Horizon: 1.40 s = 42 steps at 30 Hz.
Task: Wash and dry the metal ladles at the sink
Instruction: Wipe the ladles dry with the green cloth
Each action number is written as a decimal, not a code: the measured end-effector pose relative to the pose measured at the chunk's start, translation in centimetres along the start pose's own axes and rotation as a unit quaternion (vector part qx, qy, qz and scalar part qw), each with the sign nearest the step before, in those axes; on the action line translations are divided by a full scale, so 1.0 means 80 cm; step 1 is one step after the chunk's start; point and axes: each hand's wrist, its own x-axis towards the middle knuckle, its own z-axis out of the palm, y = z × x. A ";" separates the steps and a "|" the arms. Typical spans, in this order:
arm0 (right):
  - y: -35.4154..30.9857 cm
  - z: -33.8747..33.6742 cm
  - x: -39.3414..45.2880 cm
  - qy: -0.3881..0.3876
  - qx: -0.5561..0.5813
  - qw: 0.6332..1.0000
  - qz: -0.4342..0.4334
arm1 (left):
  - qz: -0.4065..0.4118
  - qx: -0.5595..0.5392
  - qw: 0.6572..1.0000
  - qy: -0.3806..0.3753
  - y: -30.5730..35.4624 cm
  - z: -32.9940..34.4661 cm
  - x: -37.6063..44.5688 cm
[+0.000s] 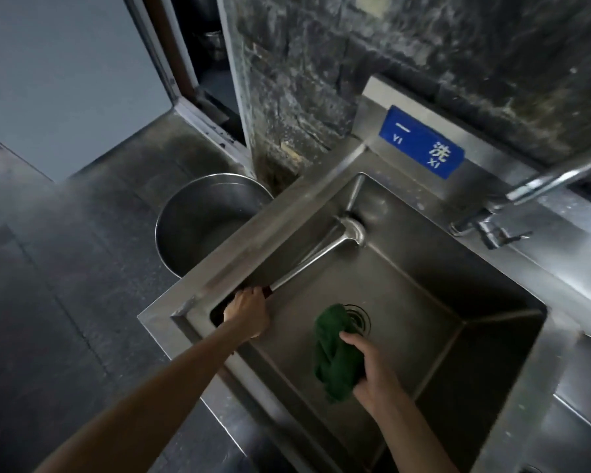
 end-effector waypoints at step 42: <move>0.079 0.016 -0.103 -0.104 -0.573 0.430 -0.690 | 0.152 -0.136 0.977 0.060 0.008 -0.007 -0.255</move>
